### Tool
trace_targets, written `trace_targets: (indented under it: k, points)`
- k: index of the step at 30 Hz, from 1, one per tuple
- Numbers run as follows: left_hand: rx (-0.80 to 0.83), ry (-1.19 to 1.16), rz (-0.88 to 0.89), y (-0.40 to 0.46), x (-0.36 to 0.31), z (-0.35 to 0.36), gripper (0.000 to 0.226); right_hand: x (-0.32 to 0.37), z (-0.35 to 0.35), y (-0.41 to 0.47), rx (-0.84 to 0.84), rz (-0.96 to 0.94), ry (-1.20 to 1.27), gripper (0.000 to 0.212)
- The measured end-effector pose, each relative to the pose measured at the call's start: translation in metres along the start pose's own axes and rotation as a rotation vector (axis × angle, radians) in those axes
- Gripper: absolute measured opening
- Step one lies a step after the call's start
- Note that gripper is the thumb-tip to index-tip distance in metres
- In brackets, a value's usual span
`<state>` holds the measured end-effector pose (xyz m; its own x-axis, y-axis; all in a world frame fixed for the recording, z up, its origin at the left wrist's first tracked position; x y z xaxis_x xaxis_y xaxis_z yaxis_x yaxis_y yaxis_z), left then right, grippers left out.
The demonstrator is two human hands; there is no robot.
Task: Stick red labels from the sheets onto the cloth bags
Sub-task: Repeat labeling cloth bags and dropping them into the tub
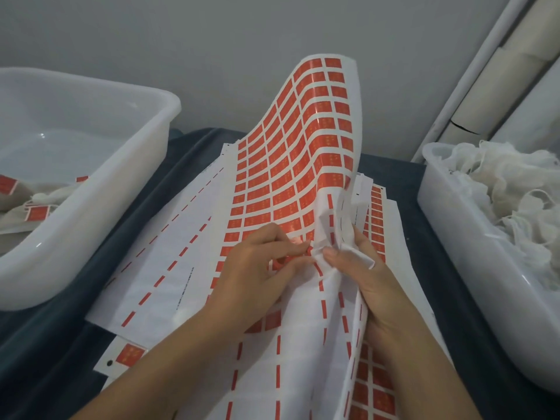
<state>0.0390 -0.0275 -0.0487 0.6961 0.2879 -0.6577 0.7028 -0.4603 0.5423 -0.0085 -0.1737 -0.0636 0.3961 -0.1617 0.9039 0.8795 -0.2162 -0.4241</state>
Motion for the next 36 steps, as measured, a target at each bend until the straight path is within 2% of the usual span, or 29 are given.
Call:
trace_targets:
  k: [3,9,11,15,20,23,25,29,32,36]
  points:
    - [0.004,-0.042,-0.015,0.001,0.001,-0.001,0.044,0.001,0.000,-0.001,-0.012,0.003,-0.009,0.072]
    - [0.010,-0.036,-0.027,0.001,0.001,0.001,0.050,0.001,0.001,-0.002,-0.013,0.030,0.006,0.068]
    - [0.002,-0.041,-0.033,0.000,0.002,0.001,0.048,0.000,0.001,-0.003,-0.008,0.035,0.019,0.066]
    - [-0.013,-0.005,-0.032,-0.002,0.005,0.003,0.027,-0.001,0.000,-0.002,-0.022,0.039,0.030,0.063]
    - [-0.012,-0.023,-0.065,-0.002,0.003,0.006,0.028,-0.001,0.000,-0.002,-0.012,0.060,0.065,0.061]
    - [-0.024,-0.043,-0.129,0.000,0.005,0.005,0.012,0.000,0.000,-0.003,-0.031,0.056,0.035,0.059]
    - [-0.036,-0.065,-0.139,0.000,0.009,0.004,0.022,0.001,0.000,-0.004,-0.029,0.062,0.030,0.058]
    - [-0.033,-0.055,-0.177,0.000,0.013,0.006,0.025,0.002,-0.001,-0.006,-0.023,0.091,0.006,0.067]
    - [-0.097,0.038,-0.228,-0.002,0.017,0.002,0.026,0.005,-0.013,-0.005,-0.080,0.105,-0.065,0.073]
    - [-0.224,0.098,-0.270,-0.002,0.018,-0.010,0.024,0.012,-0.038,0.002,-0.314,0.108,-0.268,0.092]
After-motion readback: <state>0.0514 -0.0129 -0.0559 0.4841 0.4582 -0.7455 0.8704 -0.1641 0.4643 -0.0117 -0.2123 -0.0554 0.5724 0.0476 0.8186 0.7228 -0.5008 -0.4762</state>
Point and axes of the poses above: each hand's wrist, its own y-axis towards the middle knuckle, its own z-axis out of the palm, x = y × z, the point moved 3 cm from there along y, towards the middle knuckle, and after that the axes turned 12 degrees about z, right-handed, at the moved point
